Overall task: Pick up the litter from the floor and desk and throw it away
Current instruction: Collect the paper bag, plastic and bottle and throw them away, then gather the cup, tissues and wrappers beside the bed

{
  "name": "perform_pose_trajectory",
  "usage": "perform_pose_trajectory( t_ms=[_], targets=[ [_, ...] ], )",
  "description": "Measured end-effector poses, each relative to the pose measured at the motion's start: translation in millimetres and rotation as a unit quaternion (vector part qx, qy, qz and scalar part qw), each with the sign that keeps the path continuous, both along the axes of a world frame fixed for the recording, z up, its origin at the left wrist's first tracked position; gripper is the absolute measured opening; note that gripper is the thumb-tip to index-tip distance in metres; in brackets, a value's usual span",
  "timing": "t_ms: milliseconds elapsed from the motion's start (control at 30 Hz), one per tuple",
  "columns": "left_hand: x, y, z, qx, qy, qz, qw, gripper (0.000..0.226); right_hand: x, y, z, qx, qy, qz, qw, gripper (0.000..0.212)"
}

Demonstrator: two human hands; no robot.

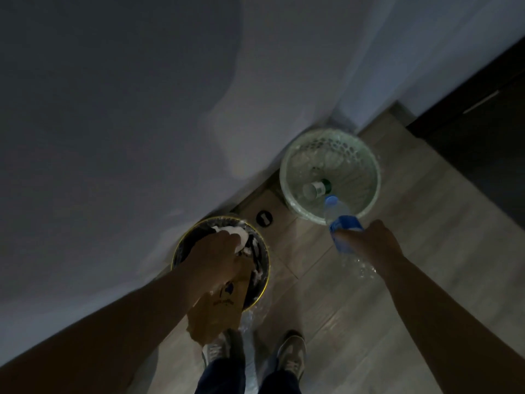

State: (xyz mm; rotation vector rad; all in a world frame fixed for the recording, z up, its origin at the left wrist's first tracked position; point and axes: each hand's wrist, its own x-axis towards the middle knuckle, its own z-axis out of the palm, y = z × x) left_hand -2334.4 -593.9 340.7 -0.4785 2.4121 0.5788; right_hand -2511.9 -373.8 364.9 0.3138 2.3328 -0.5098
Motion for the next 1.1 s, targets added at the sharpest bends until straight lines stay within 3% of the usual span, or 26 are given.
perform_pose_trajectory(
  t_ms=[233,467,600,867,967,1100],
  targets=[
    [-15,0,14,0.005,0.008,-0.002,1.0,0.039,-31,-14,6,0.0,0.051,0.017,0.999,0.069],
    [-14,-3,57,-0.021,0.005,-0.032,0.999,0.04,-5,-8,48,0.038,0.088,0.149,0.984,0.045],
    [-18,-9,103,-0.037,-0.005,-0.058,0.998,0.045,4,-10,96,0.078,0.076,0.258,0.96,0.047],
    [-21,-23,274,-0.073,0.09,-0.115,0.987,0.038,20,-18,257,0.078,0.147,0.406,0.898,0.051],
    [-19,-21,354,-0.07,0.217,-0.106,0.968,0.037,25,-20,332,0.067,0.205,0.451,0.866,0.05],
    [-9,-15,453,-0.083,0.203,-0.077,0.973,0.047,27,-18,433,0.036,0.272,0.512,0.814,0.04]
  ],
)
